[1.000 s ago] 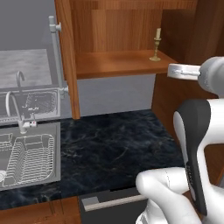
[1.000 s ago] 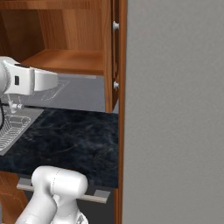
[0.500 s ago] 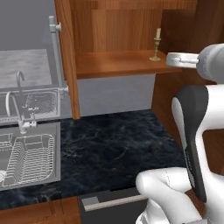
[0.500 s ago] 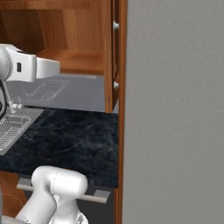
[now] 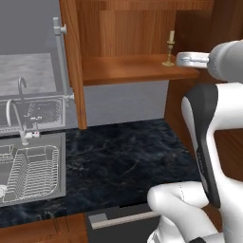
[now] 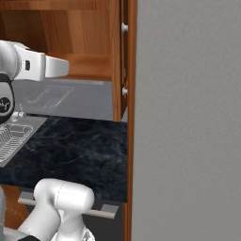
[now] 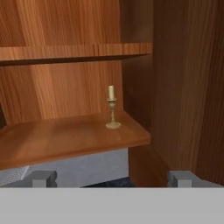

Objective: Get the candle and the beer from the cabinet and move them to the dining counter.

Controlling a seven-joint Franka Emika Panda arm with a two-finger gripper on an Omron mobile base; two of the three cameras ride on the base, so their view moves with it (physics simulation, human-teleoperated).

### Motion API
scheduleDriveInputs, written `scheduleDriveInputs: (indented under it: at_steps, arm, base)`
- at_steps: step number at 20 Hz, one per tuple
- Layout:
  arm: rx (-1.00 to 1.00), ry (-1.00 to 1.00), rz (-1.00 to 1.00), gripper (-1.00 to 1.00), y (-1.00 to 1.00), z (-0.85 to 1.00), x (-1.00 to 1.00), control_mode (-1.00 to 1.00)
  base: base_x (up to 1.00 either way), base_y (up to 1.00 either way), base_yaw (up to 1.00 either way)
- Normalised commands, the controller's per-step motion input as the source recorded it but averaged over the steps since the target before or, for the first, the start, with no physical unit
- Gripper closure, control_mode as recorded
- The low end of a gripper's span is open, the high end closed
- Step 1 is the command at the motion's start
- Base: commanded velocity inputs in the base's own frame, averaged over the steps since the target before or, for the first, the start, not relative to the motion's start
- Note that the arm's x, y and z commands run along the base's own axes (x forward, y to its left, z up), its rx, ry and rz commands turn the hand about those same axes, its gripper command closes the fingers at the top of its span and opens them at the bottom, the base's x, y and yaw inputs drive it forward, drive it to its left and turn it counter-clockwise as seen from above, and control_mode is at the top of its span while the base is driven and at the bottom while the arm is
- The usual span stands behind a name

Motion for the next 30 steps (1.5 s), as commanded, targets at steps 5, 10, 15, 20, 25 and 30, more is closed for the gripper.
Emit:
scheduleDriveInputs:
  at_steps: [5, 10, 15, 20, 25, 30]
  arm:
    - [0.00, 0.00, 0.00, -1.00, 0.00, 0.00, 0.26, -1.00]
    - [0.00, 0.00, 0.00, -1.00, 0.00, 0.00, 0.31, -1.00]
    - [0.00, 0.00, 0.00, -1.00, 0.00, 0.00, 0.29, -1.00]
    - [0.00, -0.01, 0.00, -1.00, 0.00, 0.05, 0.27, -1.00]
    - [0.00, 0.00, 0.00, -1.00, 0.00, 0.08, 0.29, -1.00]
    - [0.00, -0.03, 0.00, -1.00, 0.00, 0.00, 0.24, -1.00]
  base:
    - [0.00, 0.00, 0.00]
    - [0.00, 0.00, 0.00]
    - [0.00, 0.00, 0.00]
    - [0.00, 0.00, 0.00]
    - [0.00, 0.00, 0.00]
    - [0.00, 0.00, 0.00]
